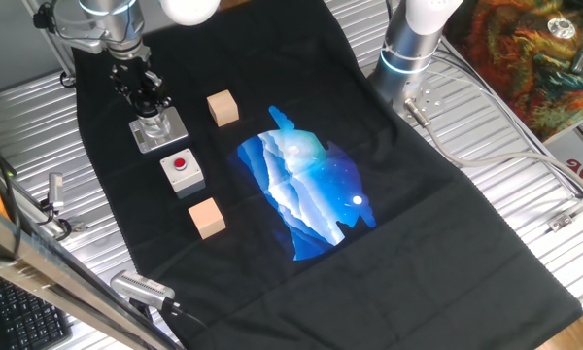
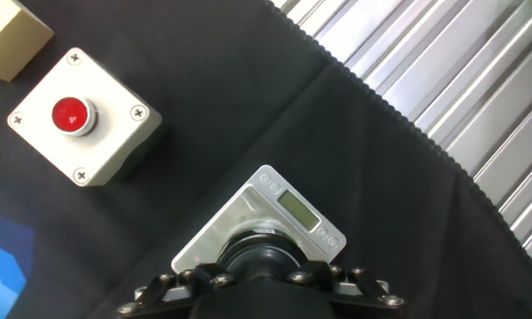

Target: Screw the lid onto the jar

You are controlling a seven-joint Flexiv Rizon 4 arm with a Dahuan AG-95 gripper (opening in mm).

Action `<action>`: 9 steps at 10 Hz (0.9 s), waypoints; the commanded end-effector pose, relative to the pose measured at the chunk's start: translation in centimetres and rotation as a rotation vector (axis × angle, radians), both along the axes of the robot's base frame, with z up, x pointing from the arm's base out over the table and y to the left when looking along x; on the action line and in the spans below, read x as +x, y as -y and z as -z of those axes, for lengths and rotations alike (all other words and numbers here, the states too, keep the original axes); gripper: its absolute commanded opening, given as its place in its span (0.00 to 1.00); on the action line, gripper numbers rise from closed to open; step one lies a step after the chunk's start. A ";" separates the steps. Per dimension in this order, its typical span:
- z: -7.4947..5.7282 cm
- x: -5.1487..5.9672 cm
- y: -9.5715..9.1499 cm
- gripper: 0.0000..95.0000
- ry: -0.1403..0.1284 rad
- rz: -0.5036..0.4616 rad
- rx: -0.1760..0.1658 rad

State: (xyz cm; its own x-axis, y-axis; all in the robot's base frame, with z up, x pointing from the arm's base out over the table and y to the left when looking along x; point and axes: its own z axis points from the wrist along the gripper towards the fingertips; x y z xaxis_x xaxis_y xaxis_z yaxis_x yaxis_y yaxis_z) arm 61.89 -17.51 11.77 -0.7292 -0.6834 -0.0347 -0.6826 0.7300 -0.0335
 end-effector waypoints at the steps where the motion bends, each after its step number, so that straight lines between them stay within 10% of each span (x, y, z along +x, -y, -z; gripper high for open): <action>1: 0.1 0.0 0.1 0.00 -0.001 0.012 -0.005; 9: 0.1 0.0 0.1 0.00 0.001 0.115 0.006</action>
